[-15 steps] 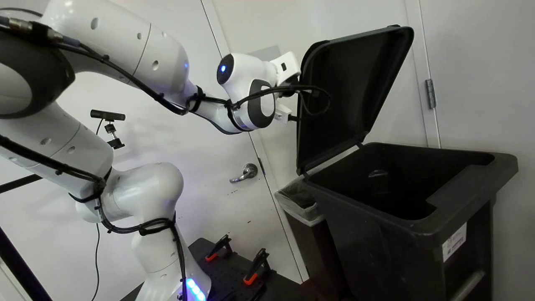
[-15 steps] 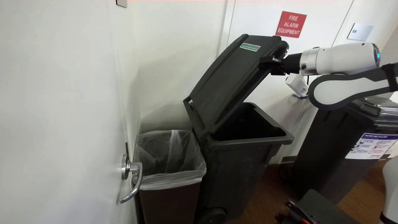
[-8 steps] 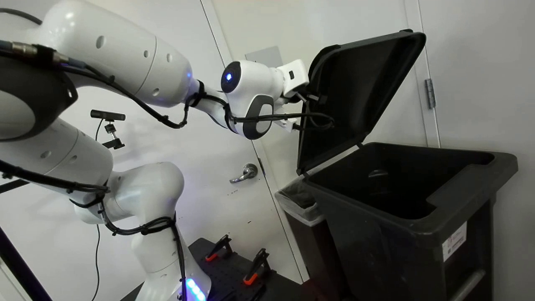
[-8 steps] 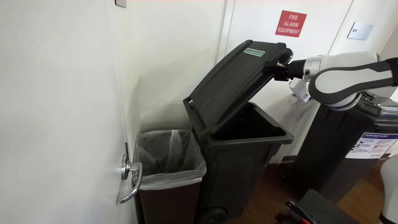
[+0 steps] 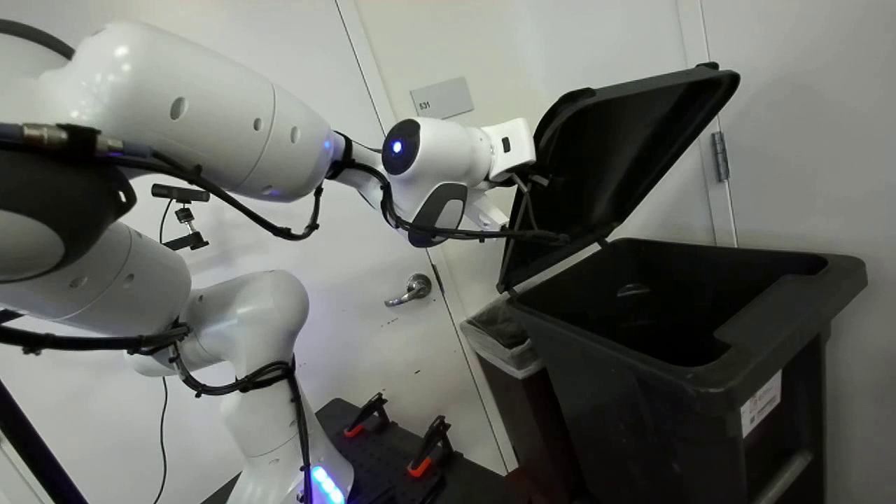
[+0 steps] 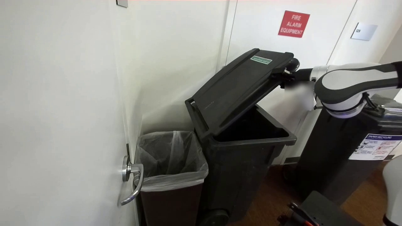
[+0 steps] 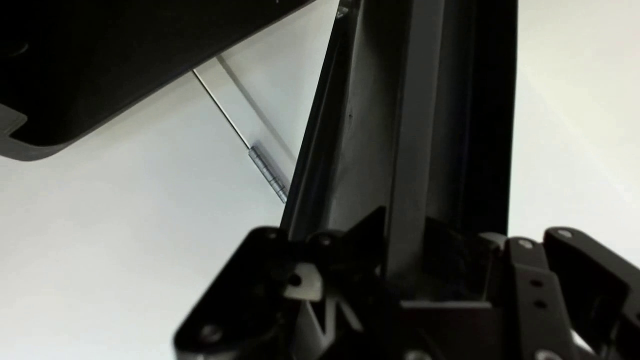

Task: Close the bin

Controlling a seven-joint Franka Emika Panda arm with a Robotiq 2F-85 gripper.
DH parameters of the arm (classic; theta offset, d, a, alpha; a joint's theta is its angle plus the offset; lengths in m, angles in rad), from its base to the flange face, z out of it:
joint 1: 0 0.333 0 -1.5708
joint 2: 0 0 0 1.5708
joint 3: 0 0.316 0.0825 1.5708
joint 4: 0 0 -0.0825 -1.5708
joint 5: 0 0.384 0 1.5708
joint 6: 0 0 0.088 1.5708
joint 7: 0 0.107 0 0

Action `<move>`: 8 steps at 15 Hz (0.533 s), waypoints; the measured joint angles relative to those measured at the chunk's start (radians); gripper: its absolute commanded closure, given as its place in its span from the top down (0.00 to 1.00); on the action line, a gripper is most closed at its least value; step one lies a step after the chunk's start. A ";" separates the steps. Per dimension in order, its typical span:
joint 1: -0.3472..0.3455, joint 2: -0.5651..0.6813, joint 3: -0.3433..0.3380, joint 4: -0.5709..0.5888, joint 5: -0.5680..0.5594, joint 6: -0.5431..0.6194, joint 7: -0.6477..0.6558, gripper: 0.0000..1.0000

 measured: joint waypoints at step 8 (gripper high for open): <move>-0.004 -0.043 -0.014 -0.016 0.020 -0.001 -0.037 0.02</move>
